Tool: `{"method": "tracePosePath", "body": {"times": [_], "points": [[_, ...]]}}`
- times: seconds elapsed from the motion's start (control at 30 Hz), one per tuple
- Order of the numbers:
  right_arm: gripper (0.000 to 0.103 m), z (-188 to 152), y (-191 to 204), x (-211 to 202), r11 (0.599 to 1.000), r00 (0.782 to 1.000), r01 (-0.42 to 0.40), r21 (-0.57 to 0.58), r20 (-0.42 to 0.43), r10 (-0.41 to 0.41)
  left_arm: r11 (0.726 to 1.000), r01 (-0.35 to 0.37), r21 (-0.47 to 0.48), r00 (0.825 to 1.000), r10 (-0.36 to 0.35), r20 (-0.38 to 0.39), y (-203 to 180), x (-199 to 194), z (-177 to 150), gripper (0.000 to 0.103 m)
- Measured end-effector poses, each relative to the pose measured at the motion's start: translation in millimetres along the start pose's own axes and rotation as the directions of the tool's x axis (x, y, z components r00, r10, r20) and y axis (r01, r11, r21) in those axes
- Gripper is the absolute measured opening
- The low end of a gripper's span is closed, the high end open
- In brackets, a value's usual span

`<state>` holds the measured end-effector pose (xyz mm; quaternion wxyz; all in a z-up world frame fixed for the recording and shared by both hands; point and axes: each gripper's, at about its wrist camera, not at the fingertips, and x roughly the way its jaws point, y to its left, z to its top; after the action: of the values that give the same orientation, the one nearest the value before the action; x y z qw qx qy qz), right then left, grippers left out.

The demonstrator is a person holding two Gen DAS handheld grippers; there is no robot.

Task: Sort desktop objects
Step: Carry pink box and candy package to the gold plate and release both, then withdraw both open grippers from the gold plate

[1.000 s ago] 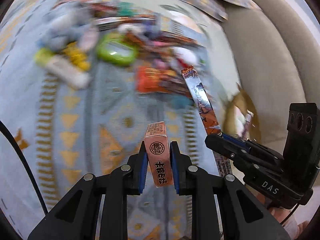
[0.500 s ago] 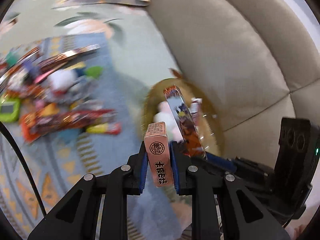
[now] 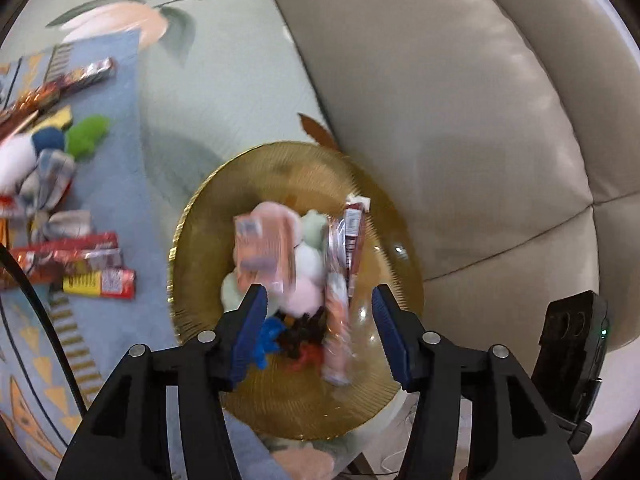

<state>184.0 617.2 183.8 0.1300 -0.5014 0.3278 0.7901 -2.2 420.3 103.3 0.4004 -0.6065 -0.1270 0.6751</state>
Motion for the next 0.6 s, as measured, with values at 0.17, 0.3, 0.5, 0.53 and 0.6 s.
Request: {"method": "tracePosePath", "body": {"times": [0.17,0.3,0.5,0.53,0.6], "points": [[0.032,-10.1,6.1,9.6,0.999,0.998,-0.035,0.003,-0.058,0.035,0.999,-0.019,-0.038,0.999,0.018,-0.026,15.2,-12.3,-21.2,0.052],[0.032,-12.7,30.3,13.4,0.996,0.996,-0.074,-0.05,-0.061,0.071,0.996,-0.032,-0.081,0.999,0.029,-0.035,29.7,-25.7,-40.6,0.052],[0.034,-28.0,92.1,18.6,0.966,0.99,-0.134,-0.219,-0.078,0.12,0.98,-0.088,-0.177,0.996,0.086,-0.016,67.3,-59.4,-70.2,0.052],[0.035,-34.0,105.7,23.1,0.956,0.986,-0.151,-0.253,-0.103,0.129,0.97,-0.111,-0.216,0.994,0.113,-0.002,82.3,-71.0,-76.5,0.052],[0.036,-42.1,125.3,33.4,0.94,0.979,-0.177,-0.293,-0.145,0.14,0.942,-0.147,-0.301,0.986,0.164,0.031,110.6,-91.2,-85.2,0.052]]}}
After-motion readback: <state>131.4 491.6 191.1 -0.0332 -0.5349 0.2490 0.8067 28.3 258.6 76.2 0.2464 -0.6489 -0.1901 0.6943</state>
